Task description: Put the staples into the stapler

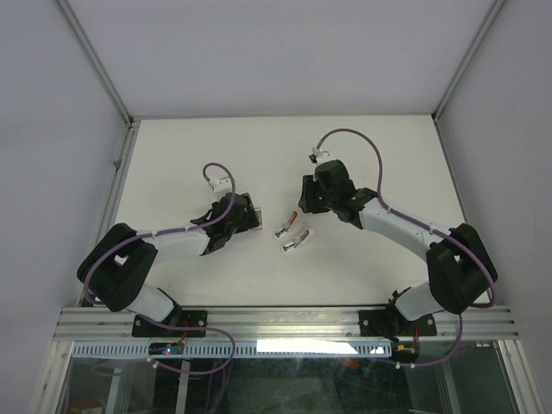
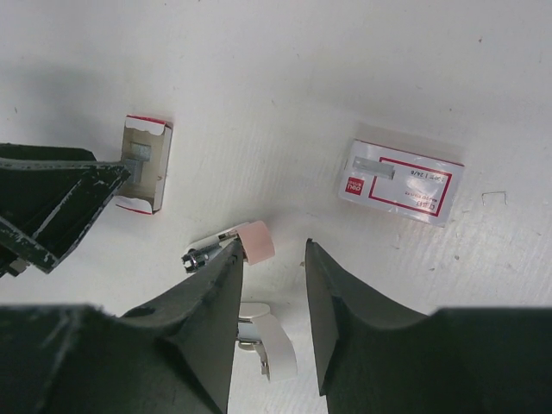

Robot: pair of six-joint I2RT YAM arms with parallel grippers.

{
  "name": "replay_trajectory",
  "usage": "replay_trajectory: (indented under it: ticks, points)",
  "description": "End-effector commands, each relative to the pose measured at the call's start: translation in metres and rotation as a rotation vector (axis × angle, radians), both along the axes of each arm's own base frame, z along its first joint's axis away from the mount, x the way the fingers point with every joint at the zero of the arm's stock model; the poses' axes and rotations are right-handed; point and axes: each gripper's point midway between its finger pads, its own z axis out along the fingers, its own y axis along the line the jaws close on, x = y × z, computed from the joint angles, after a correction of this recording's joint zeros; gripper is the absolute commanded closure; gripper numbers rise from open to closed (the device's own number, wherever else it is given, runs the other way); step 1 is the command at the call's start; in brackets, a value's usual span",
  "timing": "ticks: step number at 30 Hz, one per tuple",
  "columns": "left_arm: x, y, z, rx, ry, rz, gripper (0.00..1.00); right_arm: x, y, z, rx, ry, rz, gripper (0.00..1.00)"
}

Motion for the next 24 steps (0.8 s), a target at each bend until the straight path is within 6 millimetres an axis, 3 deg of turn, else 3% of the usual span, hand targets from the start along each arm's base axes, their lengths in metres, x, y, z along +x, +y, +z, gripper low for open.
replay_trajectory:
  ticks: [1,6,12,18,20,24]
  points:
    - [-0.010,-0.023,0.022,-0.185,-0.023,-0.055,0.36,0.008,0.003,0.027,0.056,-0.068,-0.016,0.62]
    - [-0.019,-0.034,0.020,-0.250,-0.001,-0.103,0.30,0.007,0.006,0.027,0.072,-0.058,-0.011,0.62]
    - [-0.021,-0.052,0.012,-0.288,0.031,-0.167,0.30,0.005,0.007,0.031,0.082,-0.058,-0.002,0.62]
    - [-0.021,-0.069,0.020,-0.365,0.003,-0.239,0.31,0.006,0.008,0.037,0.086,-0.074,0.004,0.62]
    - [-0.021,-0.067,0.022,-0.353,-0.018,-0.241,0.31,0.006,0.014,0.039,0.095,-0.073,0.038,0.62]
    - [-0.014,-0.035,0.032,-0.280,-0.083,-0.140,0.30,0.001,0.040,0.049,0.115,-0.106,0.194,0.63]
